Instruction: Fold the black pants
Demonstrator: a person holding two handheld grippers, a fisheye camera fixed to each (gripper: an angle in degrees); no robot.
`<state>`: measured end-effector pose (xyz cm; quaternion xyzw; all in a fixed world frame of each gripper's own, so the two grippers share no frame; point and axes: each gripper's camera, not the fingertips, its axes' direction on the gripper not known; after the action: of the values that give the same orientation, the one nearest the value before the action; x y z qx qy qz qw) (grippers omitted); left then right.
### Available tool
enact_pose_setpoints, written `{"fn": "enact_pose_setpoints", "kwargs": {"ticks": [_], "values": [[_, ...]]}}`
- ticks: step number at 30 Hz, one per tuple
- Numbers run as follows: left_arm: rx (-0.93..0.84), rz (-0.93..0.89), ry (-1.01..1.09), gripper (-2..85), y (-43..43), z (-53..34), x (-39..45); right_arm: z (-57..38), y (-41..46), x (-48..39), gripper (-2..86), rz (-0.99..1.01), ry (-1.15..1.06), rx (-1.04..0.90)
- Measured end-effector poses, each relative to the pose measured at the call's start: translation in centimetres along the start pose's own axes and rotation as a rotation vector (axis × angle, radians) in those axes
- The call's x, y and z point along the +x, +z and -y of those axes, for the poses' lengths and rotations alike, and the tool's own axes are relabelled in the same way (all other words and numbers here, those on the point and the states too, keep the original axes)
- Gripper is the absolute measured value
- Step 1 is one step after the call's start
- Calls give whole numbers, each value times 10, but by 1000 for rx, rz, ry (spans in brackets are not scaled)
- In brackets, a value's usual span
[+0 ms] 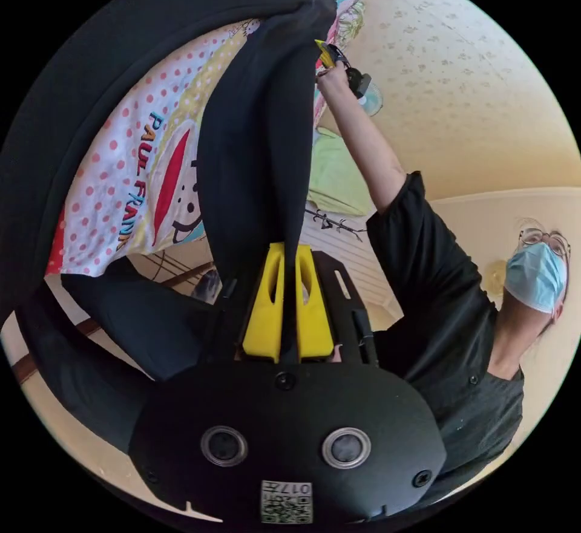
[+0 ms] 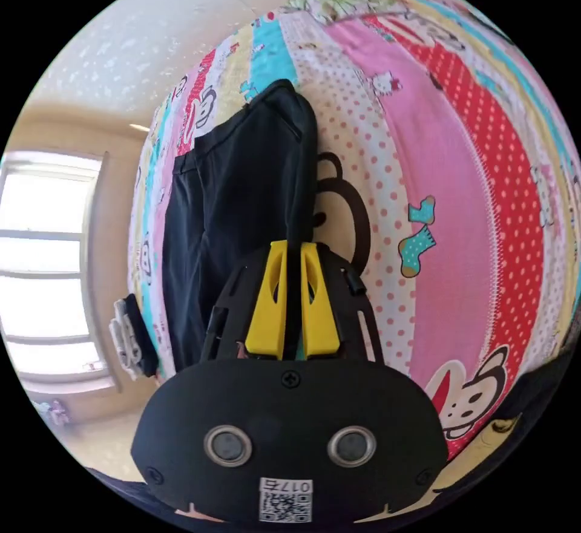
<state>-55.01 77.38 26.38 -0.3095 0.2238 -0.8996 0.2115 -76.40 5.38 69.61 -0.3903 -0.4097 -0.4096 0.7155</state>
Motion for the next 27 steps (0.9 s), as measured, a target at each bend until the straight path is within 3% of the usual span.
{"fn": "enact_pose_setpoints", "kwargs": {"ticks": [4, 6, 11, 15, 19, 22, 27], "values": [[120, -290, 93, 12, -58, -30, 3, 13, 9, -93, 32, -86, -156, 20], [204, -309, 55, 11, -90, -48, 0, 25, 21, -153, 31, -30, -188, 15], [357, -2, 24, 19, -181, -90, 26, 43, 82, -250, 34, 38, -266, -115], [332, 234, -28, 37, -222, -92, 27, 24, 117, -287, 51, 63, -339, -162], [297, 129, -24, 63, -244, -88, 9, -38, 115, -284, 73, 148, -430, -186], [223, 99, 9, 74, -235, -85, 12, -101, 106, -241, 75, 178, -377, -237], [79, 199, -8, 78, -198, -72, 23, -223, 101, -139, 79, 370, 67, -275]]}}
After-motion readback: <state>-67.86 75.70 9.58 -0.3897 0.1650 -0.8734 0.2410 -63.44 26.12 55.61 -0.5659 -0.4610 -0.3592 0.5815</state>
